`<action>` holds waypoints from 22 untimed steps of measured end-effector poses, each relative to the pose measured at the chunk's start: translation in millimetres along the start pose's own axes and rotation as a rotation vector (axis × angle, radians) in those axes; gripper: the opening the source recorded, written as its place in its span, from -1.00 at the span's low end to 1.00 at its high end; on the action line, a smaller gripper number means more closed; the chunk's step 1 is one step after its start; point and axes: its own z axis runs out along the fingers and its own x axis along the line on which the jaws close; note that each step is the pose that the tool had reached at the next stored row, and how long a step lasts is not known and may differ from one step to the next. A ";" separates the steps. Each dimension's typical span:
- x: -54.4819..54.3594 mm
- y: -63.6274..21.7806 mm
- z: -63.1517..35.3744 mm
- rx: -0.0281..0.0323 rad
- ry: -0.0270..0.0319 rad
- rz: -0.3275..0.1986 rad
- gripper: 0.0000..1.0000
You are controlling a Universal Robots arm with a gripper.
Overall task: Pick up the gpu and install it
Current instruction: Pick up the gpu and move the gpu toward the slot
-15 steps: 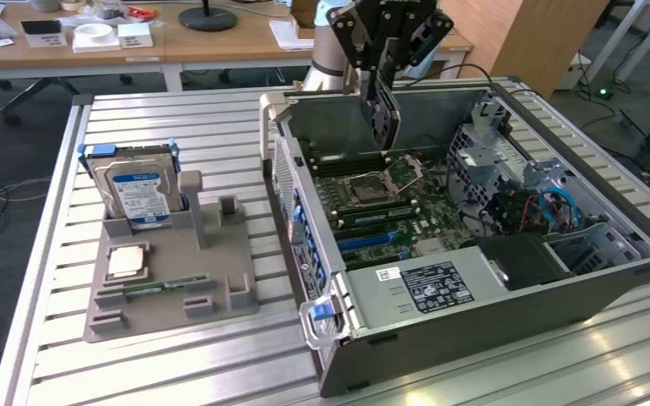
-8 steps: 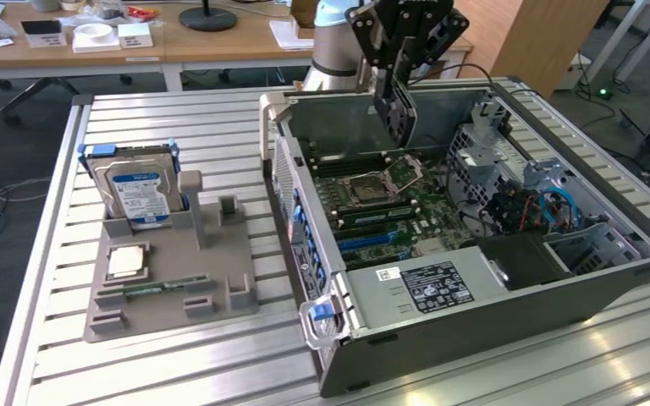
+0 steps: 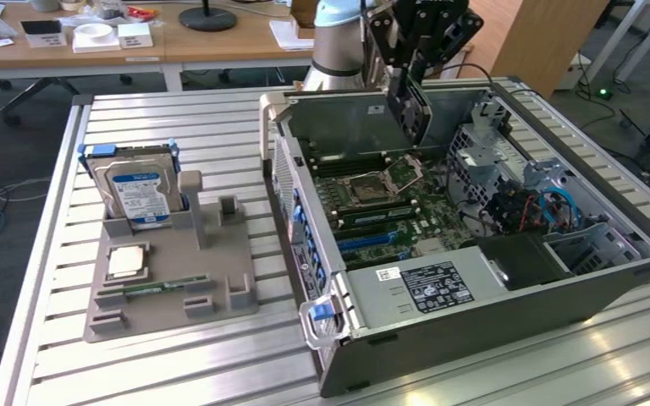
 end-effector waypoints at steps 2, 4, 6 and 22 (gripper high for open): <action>-4.7 0.7 0.1 0.0000 0.0000 0.000 -0.48; -9.2 1.4 0.2 0.0000 0.0001 0.000 -0.48; -13.6 2.1 0.4 0.0000 0.0000 0.000 -0.48; -25.9 4.0 0.8 -0.0001 0.0001 0.000 -0.48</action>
